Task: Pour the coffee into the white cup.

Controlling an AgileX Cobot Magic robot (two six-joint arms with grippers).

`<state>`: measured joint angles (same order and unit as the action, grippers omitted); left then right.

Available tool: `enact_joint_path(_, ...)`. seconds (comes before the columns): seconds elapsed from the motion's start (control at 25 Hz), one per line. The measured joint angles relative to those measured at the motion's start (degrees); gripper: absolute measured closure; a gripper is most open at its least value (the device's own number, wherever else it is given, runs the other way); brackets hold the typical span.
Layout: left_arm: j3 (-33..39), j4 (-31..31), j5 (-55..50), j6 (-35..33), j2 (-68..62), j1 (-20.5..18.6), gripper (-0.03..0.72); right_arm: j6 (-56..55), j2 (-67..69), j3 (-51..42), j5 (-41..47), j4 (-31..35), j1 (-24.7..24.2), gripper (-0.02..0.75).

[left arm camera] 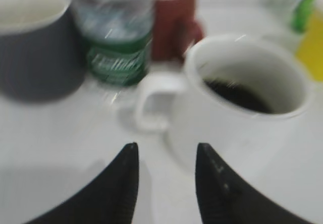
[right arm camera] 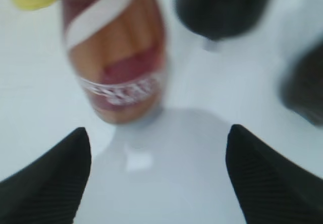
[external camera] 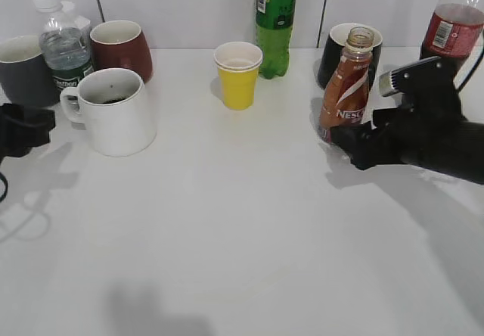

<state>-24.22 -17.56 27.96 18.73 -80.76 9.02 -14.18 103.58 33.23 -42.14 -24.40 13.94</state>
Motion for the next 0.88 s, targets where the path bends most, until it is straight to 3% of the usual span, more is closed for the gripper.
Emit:
enact_joint_path(0.24,-5.33,2.67,-24.21,5.00,4.86,1.36,0.395,-2.00,-9.22,-0.62,15.46,0.18,0.00,0.084)
enact_joint_path(0.56,-14.54,9.35,-55.77,5.34,11.51,9.90,0.395,-9.85,-23.52,1.88,39.18,0.33,0.00,0.132)
enact_joint_path(0.88,-20.99,11.41,-68.84,4.89,21.39,16.91,0.395,-7.81,-37.30,6.96,60.84,7.84,0.00,0.162)
